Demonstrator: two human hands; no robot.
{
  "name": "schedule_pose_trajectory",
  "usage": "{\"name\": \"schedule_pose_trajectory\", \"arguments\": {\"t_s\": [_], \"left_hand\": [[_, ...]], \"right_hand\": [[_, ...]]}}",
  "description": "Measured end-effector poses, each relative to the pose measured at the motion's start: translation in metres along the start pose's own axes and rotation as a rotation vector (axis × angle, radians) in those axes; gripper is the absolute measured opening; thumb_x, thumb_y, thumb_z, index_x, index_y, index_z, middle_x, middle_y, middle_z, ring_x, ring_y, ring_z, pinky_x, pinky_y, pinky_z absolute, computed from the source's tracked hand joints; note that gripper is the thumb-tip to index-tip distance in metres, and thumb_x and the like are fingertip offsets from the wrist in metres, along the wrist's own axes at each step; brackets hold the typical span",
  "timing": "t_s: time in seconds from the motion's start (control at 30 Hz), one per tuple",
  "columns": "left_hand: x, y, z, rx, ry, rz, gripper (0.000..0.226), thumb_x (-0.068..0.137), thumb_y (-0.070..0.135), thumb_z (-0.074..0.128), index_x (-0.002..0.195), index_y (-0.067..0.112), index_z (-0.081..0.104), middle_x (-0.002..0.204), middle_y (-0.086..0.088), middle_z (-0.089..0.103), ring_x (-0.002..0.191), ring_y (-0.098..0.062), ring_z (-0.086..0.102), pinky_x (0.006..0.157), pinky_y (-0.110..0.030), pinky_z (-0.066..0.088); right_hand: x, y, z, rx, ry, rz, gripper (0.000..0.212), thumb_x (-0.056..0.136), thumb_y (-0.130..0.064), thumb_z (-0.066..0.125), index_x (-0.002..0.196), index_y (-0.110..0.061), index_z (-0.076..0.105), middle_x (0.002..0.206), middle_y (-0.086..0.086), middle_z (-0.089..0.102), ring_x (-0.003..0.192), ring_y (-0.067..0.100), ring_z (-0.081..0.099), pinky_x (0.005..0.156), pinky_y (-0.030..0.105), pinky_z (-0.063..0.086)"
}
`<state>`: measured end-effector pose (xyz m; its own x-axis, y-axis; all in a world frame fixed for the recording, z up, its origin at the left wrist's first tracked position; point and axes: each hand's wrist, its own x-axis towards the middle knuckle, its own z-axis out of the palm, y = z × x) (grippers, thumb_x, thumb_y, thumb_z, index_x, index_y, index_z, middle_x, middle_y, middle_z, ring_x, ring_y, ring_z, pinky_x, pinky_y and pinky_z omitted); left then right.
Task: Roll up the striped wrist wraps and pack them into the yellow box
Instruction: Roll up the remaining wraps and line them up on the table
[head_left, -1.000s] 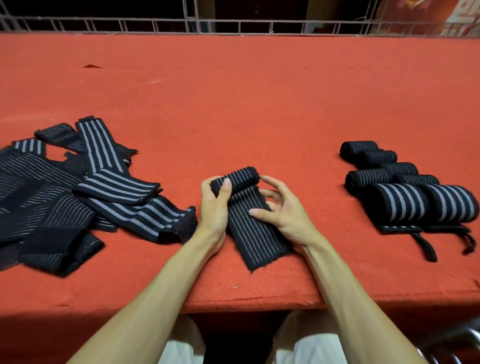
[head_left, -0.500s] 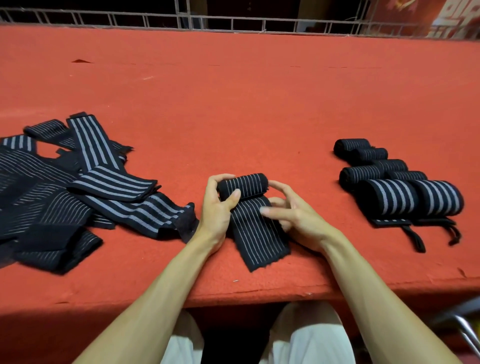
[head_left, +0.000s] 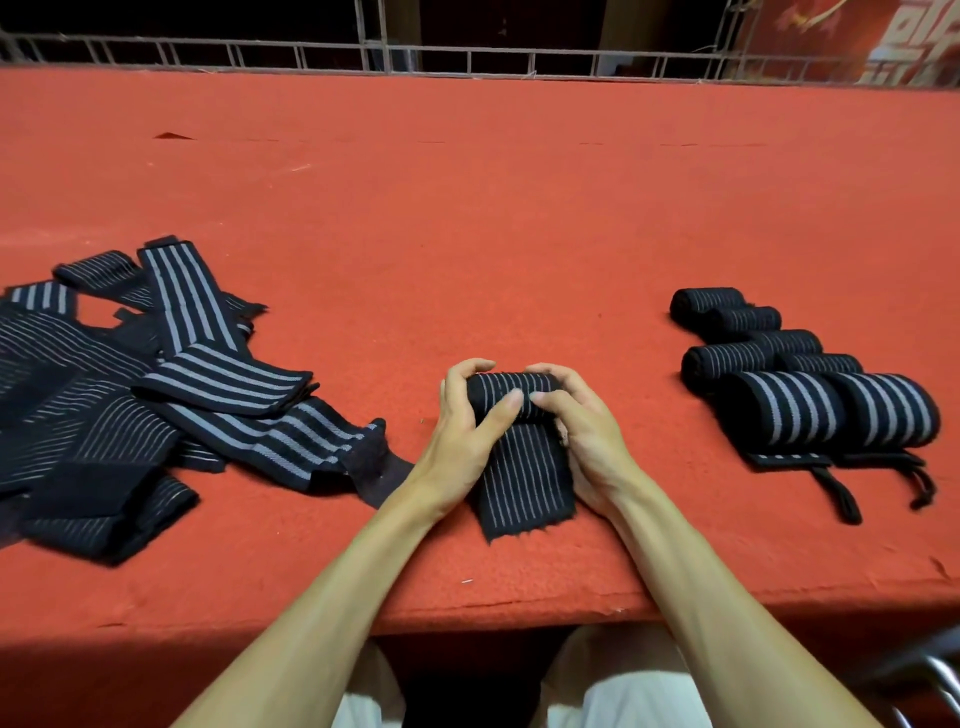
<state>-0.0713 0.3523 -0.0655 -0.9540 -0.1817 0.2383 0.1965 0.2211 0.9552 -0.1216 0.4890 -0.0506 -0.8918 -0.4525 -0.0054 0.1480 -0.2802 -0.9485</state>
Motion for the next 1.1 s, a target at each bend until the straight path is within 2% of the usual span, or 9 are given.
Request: {"name": "schedule_pose_trajectory", "arguments": {"t_s": [0.17, 0.3, 0.43, 0.53, 0.6, 0.7, 0.83, 0.93, 1.1], "left_hand": [[0.001, 0.003, 0.005, -0.003, 0.024, -0.039, 0.045, 0.088, 0.055, 0.045, 0.123, 0.031, 0.029, 0.106, 0.009, 0.053, 0.092, 0.003, 0.055, 0.075, -0.01, 0.044], [-0.001, 0.001, 0.001, -0.043, 0.015, -0.023, 0.038, 0.093, 0.041, 0.054, 0.121, 0.024, 0.034, 0.102, 0.009, 0.054, 0.084, 0.012, 0.056, 0.077, -0.013, 0.047], [-0.002, -0.002, -0.005, -0.12, 0.041, 0.023, 0.03, 0.084, 0.023, 0.057, 0.112, 0.024, 0.046, 0.098, 0.003, 0.056, 0.086, 0.0, 0.056, 0.078, -0.018, 0.047], [-0.002, -0.005, -0.008, -0.125, 0.06, 0.092, 0.03, 0.083, 0.013, 0.06, 0.11, 0.023, 0.052, 0.1, 0.0, 0.057, 0.092, -0.012, 0.053, 0.085, -0.03, 0.047], [-0.002, -0.004, -0.009, -0.138, 0.07, 0.119, 0.032, 0.081, 0.007, 0.061, 0.106, 0.025, 0.055, 0.099, 0.003, 0.059, 0.094, -0.014, 0.054, 0.086, -0.033, 0.046], [-0.004, -0.001, -0.01, -0.15, 0.076, 0.125, 0.037, 0.078, -0.002, 0.061, 0.1, 0.028, 0.059, 0.098, 0.009, 0.062, 0.094, -0.01, 0.056, 0.086, -0.031, 0.048], [-0.004, 0.0, -0.008, -0.153, 0.027, 0.094, 0.044, 0.074, -0.006, 0.061, 0.099, 0.03, 0.064, 0.113, 0.004, 0.063, 0.1, -0.01, 0.058, 0.092, -0.036, 0.048], [-0.003, 0.001, -0.008, -0.156, -0.01, 0.061, 0.04, 0.071, 0.018, 0.07, 0.107, 0.035, 0.064, 0.119, -0.009, 0.058, 0.098, -0.011, 0.058, 0.086, -0.031, 0.049], [-0.002, 0.001, -0.005, -0.25, 0.072, -0.047, 0.046, 0.076, 0.033, 0.072, 0.119, 0.024, 0.06, 0.1, 0.004, 0.064, 0.088, -0.002, 0.061, 0.075, -0.017, 0.049]], "right_hand": [[-0.001, -0.001, -0.002, 0.007, -0.071, -0.011, 0.031, 0.091, 0.008, 0.036, 0.11, -0.014, 0.048, 0.07, -0.006, 0.061, 0.055, -0.001, 0.055, 0.052, 0.016, 0.046], [-0.004, -0.001, -0.001, -0.009, -0.115, -0.046, 0.031, 0.088, 0.008, 0.038, 0.105, -0.018, 0.045, 0.08, -0.001, 0.055, 0.061, 0.001, 0.056, 0.056, 0.018, 0.047], [-0.001, 0.008, 0.001, -0.111, -0.114, -0.074, 0.031, 0.08, -0.026, 0.05, 0.111, -0.027, 0.048, 0.094, -0.002, 0.057, 0.081, 0.008, 0.056, 0.073, 0.029, 0.049], [0.002, 0.011, 0.004, -0.274, -0.03, -0.094, 0.047, 0.08, -0.063, 0.051, 0.112, -0.029, 0.051, 0.098, -0.008, 0.059, 0.089, 0.007, 0.056, 0.085, 0.036, 0.048], [0.002, 0.01, 0.007, -0.308, 0.014, -0.103, 0.052, 0.083, -0.069, 0.048, 0.107, -0.023, 0.054, 0.094, -0.008, 0.06, 0.088, 0.008, 0.056, 0.085, 0.037, 0.048], [0.001, 0.008, 0.008, -0.334, 0.063, -0.114, 0.042, 0.087, -0.062, 0.052, 0.1, -0.023, 0.059, 0.092, -0.007, 0.063, 0.087, 0.007, 0.058, 0.085, 0.036, 0.048], [0.002, 0.007, 0.005, -0.099, 0.053, -0.067, 0.005, 0.097, -0.018, 0.054, 0.101, -0.018, 0.057, 0.094, 0.001, 0.06, 0.082, 0.009, 0.057, 0.07, 0.023, 0.049], [0.001, 0.007, 0.001, 0.066, -0.001, -0.02, 0.015, 0.09, -0.01, 0.056, 0.1, -0.018, 0.049, 0.091, 0.006, 0.057, 0.076, 0.015, 0.056, 0.062, 0.027, 0.049], [0.0, 0.007, -0.002, 0.127, -0.079, -0.043, 0.033, 0.069, -0.003, 0.053, 0.098, -0.017, 0.045, 0.081, -0.001, 0.059, 0.071, 0.01, 0.059, 0.063, 0.026, 0.05]]}}
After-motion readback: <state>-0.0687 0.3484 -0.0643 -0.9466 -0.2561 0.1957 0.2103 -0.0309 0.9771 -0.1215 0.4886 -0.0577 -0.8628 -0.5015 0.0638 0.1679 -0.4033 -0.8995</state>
